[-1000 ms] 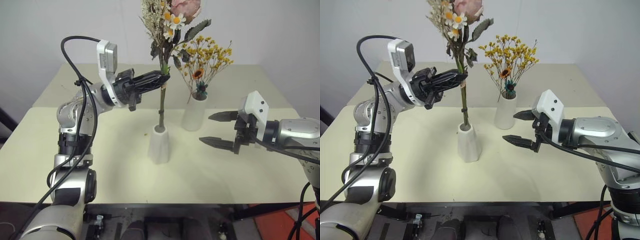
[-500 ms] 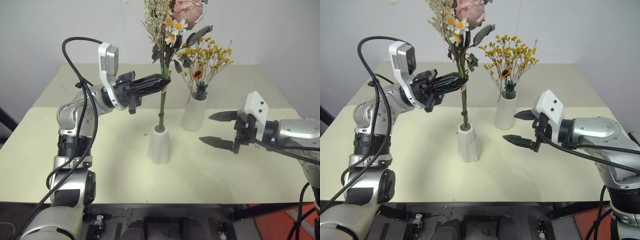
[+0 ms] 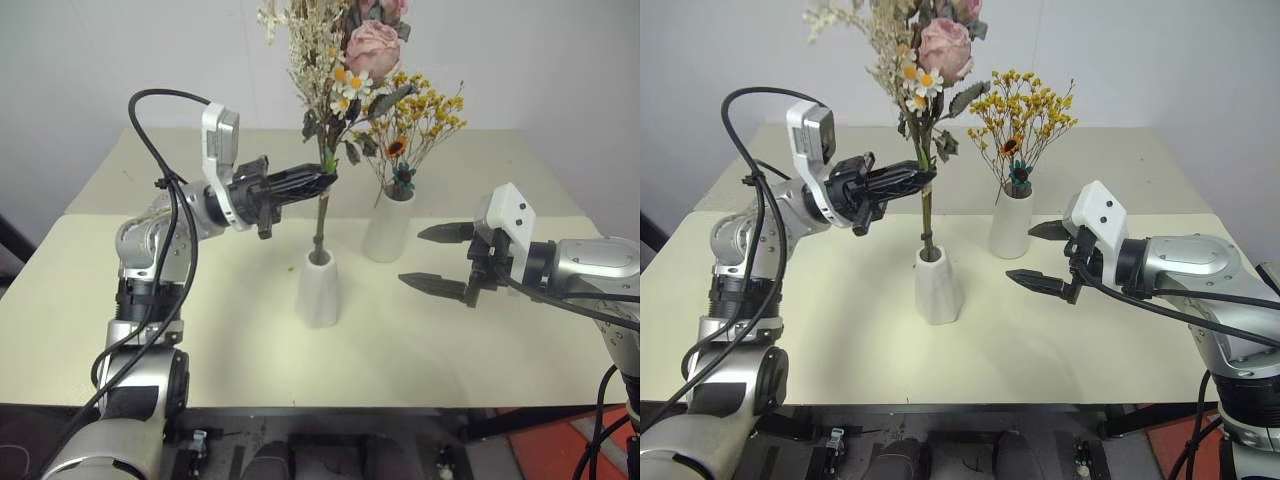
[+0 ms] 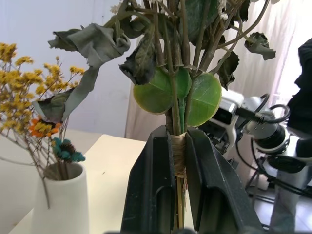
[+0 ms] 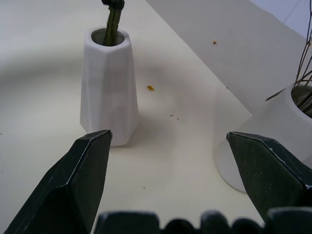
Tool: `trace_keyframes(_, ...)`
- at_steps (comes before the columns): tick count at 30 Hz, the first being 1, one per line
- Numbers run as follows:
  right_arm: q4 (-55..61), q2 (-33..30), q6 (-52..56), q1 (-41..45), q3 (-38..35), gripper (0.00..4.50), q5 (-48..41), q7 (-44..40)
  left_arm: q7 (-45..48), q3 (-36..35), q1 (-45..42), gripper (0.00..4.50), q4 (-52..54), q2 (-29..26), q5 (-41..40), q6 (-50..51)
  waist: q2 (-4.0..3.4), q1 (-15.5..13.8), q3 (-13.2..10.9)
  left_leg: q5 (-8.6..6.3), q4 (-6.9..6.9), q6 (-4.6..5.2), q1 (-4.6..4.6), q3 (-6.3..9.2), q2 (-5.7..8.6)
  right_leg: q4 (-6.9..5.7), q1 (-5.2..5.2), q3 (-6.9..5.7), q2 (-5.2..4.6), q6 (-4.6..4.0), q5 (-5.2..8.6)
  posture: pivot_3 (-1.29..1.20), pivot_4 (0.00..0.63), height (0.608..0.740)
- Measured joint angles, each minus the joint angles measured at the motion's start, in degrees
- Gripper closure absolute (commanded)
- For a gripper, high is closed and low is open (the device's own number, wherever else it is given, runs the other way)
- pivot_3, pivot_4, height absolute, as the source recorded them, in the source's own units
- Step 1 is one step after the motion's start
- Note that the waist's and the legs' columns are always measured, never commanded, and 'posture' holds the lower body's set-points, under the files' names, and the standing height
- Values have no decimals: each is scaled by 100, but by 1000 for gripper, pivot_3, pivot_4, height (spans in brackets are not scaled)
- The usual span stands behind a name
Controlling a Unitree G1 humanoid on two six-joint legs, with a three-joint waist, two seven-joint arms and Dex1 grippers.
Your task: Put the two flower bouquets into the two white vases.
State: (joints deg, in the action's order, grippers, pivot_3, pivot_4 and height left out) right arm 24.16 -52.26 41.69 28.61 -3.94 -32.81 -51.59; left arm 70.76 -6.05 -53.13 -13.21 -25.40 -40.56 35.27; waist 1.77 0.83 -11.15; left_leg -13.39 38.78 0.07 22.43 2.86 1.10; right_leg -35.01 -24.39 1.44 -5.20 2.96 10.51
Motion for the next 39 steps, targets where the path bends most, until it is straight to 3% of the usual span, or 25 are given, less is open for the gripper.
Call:
trace_keyframes(30,-112,124,-18,0,74,0,284,16,136,152,464,4386,181,-8,44,-269,0,2,0,0,2,0,-2,-1,0,-1,1,0,0,0,0,0,150,740)
trace_keyframes(39,-111,179,-24,0,74,0,315,60,225,164,705,4386,320,112,210,-997,0,-2,0,0,3,0,-9,-1,-1,-2,9,0,0,-1,-1,0,150,740)
